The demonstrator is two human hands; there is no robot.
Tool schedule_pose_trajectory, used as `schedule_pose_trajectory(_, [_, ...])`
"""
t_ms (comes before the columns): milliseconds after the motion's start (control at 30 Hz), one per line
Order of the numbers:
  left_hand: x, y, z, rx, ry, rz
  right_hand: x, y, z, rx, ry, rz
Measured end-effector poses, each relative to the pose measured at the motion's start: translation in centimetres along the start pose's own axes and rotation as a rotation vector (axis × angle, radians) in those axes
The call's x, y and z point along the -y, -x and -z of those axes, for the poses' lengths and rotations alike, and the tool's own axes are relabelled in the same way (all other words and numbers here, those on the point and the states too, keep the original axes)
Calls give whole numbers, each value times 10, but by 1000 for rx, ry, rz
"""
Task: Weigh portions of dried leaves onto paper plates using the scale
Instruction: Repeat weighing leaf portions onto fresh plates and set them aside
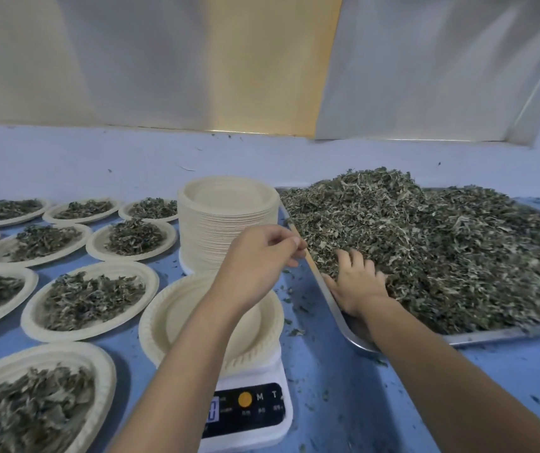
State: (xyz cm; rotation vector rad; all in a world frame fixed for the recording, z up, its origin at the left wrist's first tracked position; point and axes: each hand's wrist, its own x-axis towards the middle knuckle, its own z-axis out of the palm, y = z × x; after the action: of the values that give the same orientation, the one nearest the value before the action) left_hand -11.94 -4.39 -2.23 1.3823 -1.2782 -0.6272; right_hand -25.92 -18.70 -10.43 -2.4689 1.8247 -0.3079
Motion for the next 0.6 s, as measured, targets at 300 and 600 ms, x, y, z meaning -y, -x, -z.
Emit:
schedule_pose_trajectory(300, [-2,3,-9,-2,-2,-6,-17,12,27,-111,-584,-225])
schedule_pose_trajectory(600, [-4,4,-10,7,-3,12,-5,3,15,117,-577,-22])
